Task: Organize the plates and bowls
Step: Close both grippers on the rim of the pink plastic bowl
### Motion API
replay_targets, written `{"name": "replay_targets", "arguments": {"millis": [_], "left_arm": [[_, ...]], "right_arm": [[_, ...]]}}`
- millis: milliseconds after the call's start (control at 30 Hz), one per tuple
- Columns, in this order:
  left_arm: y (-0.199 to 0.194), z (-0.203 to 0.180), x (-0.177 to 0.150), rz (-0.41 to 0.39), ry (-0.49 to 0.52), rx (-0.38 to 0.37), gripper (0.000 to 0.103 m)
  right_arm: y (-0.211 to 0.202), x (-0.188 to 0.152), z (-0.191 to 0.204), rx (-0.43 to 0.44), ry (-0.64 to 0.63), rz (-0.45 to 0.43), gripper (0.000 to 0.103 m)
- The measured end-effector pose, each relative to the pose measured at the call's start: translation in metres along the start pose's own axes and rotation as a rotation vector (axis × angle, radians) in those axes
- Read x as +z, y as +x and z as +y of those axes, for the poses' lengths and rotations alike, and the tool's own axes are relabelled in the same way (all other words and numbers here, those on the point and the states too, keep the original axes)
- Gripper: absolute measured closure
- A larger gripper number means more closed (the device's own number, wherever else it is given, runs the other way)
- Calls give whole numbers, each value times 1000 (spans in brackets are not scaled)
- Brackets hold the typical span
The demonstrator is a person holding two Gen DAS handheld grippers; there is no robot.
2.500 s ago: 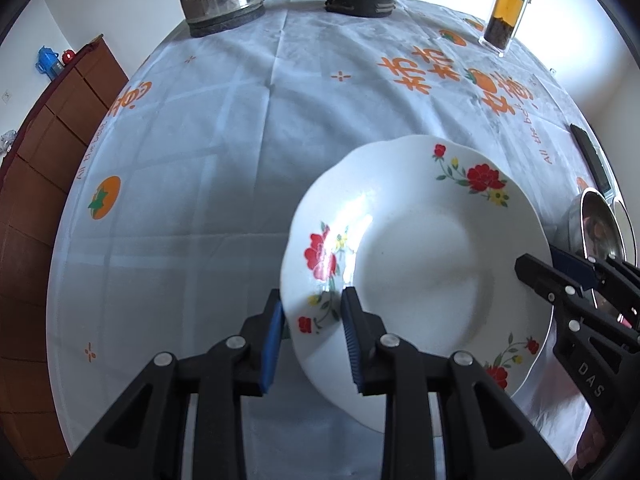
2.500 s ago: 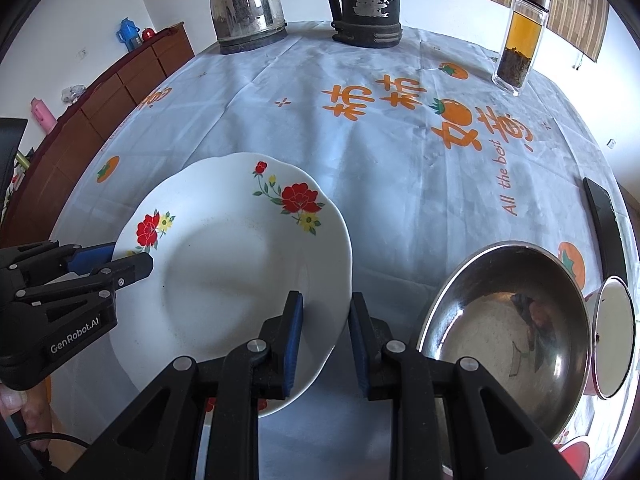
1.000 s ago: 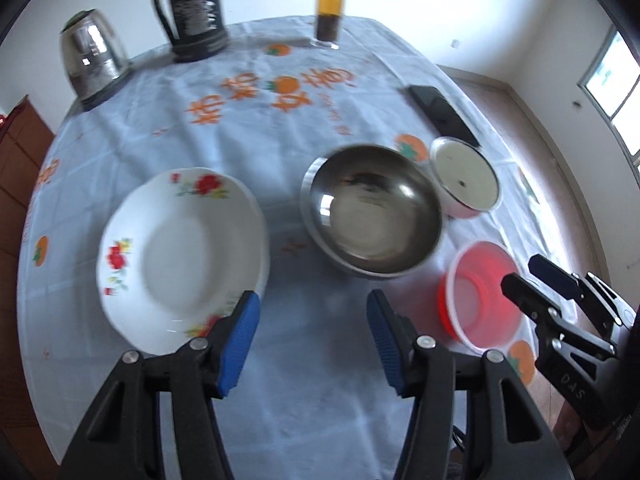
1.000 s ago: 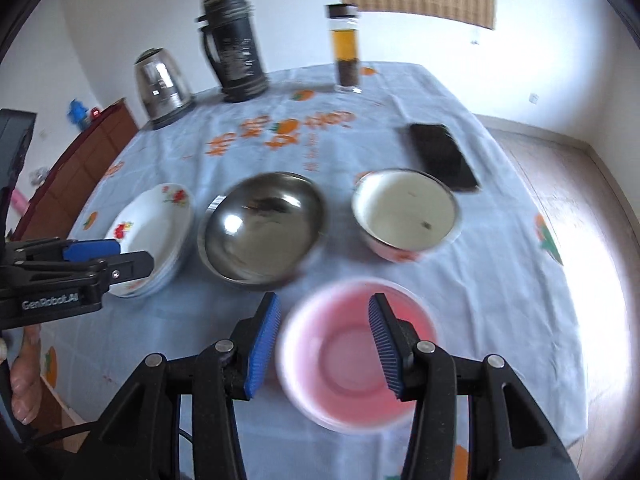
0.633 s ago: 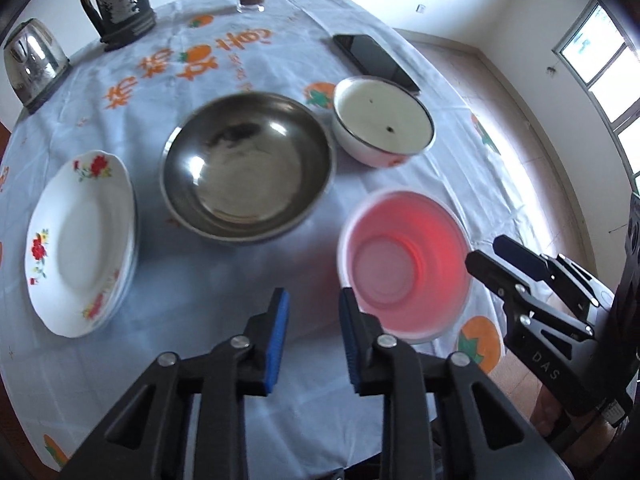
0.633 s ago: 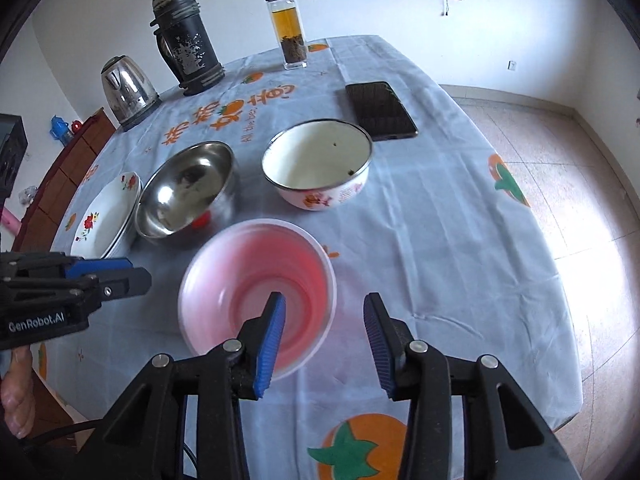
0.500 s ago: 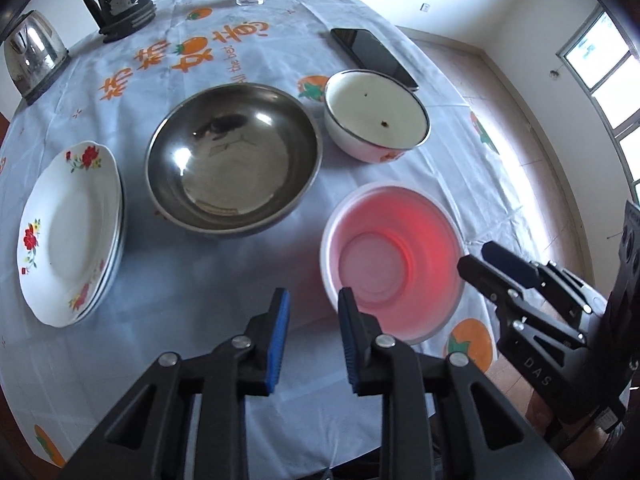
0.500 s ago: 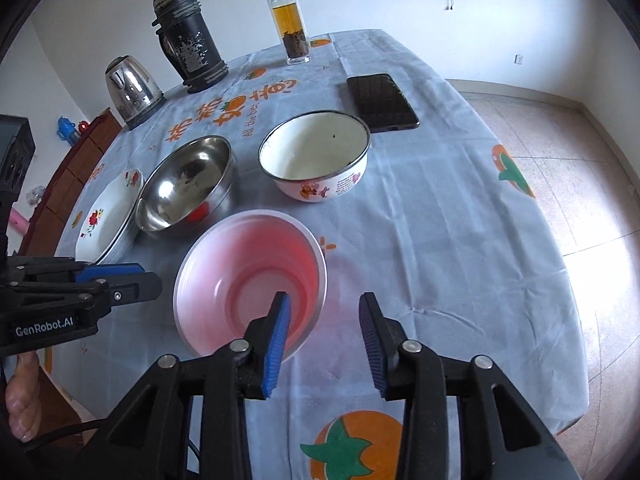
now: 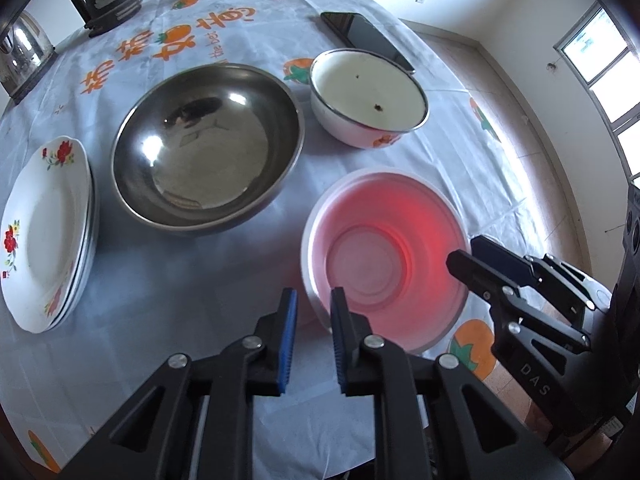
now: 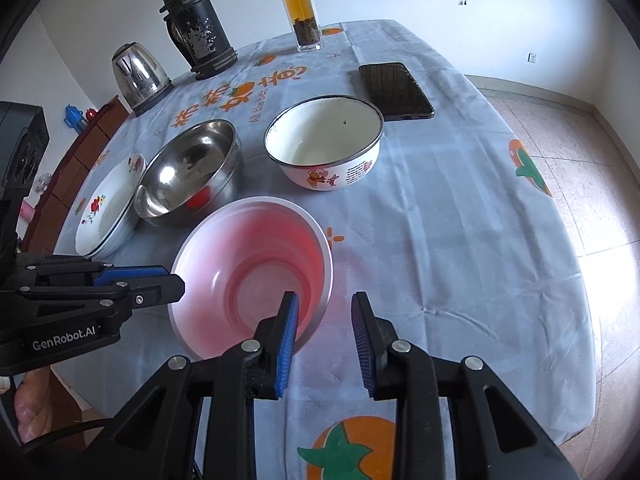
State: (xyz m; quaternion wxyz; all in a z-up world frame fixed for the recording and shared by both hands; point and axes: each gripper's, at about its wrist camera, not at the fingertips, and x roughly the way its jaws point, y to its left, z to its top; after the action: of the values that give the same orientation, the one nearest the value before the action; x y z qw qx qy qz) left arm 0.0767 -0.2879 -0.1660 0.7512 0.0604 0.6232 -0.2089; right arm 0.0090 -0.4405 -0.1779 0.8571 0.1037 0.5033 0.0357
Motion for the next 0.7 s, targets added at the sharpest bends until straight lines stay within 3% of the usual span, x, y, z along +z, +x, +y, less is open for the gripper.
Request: {"name": "replay_targets", "arguments": {"millis": [133,333,700], "left_arm": [[1,-4,2,-2,26,-20,93],[0,-1,2,12,36,-28,94],[-34,-4,5,-61,88,-4,94]], "right_arm": [[6,1,1,6,-11,32,89],[4,-2,2,15,18,22,91],[-19,9,12,37,41,-33,91]]}}
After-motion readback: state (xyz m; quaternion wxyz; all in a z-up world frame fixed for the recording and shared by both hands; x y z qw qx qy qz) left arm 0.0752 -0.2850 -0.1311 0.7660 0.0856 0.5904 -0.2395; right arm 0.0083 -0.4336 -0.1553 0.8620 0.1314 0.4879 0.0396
